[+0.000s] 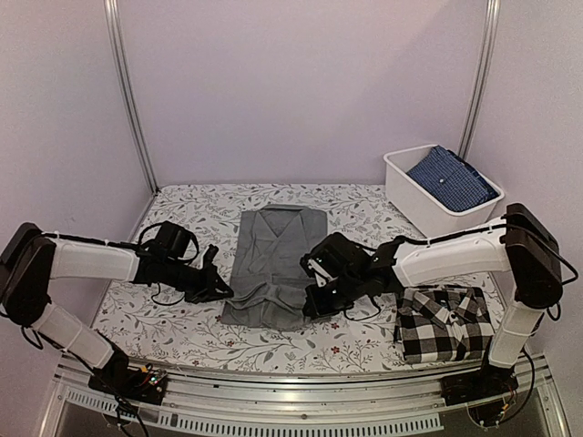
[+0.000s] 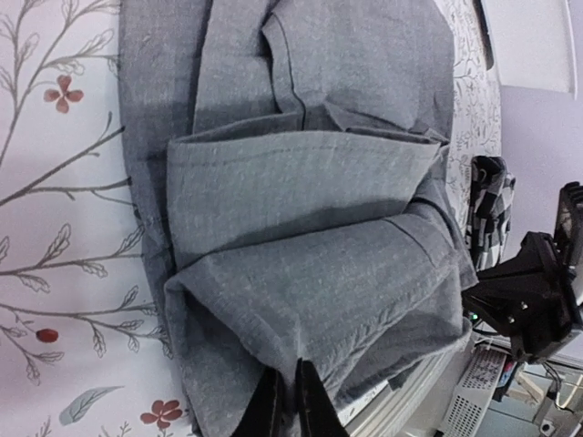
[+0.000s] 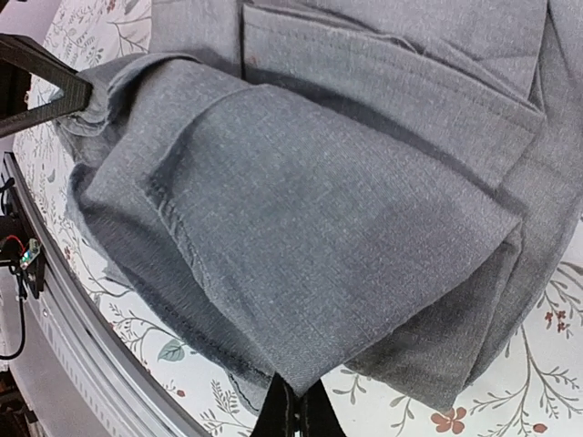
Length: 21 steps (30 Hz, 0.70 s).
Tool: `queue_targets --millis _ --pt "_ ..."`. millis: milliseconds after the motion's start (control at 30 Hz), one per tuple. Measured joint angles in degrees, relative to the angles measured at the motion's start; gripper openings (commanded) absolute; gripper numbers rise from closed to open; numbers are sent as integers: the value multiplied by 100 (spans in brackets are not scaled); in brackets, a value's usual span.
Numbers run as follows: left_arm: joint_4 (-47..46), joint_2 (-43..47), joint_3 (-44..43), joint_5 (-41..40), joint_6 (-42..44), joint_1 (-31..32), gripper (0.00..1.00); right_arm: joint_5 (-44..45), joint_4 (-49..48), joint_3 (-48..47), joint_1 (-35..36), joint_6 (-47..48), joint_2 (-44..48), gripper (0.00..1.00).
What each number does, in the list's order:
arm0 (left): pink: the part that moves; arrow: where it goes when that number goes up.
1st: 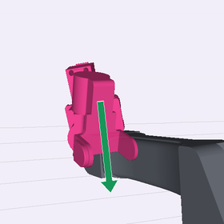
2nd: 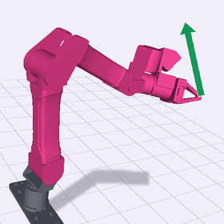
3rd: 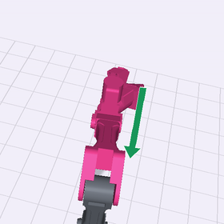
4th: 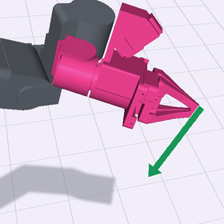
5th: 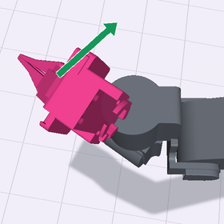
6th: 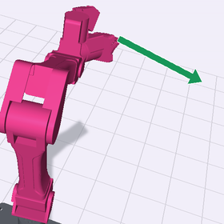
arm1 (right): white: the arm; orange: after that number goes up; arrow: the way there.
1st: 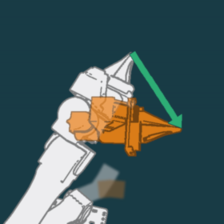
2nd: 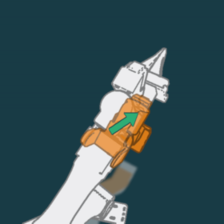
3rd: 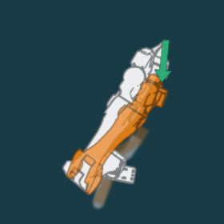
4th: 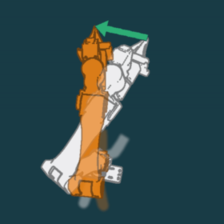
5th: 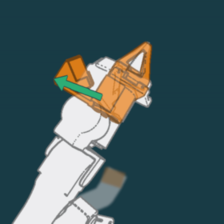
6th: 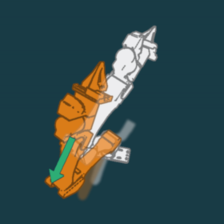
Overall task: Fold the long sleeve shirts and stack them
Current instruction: Fold the rectangle-folded shirt at the center of the board.
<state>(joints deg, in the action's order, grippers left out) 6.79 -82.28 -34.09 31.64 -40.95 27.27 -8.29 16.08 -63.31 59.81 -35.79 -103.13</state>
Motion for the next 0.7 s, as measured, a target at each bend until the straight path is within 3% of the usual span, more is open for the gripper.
queue_targets --millis 300,367,467,700 --pt "-22 -702 -820 -157 116 -103 10 131 151 -664 -619 -221 -129 0" --pt "-44 -841 -931 -195 133 -170 13 140 149 -890 -822 -243 -262 5" --pt "-70 -1067 -1119 -223 164 -275 28 160 142 -1244 -1088 -264 -555 13" --pt "-190 -1202 -1228 -249 153 -439 51 227 175 -1600 -1499 -188 -981 30"
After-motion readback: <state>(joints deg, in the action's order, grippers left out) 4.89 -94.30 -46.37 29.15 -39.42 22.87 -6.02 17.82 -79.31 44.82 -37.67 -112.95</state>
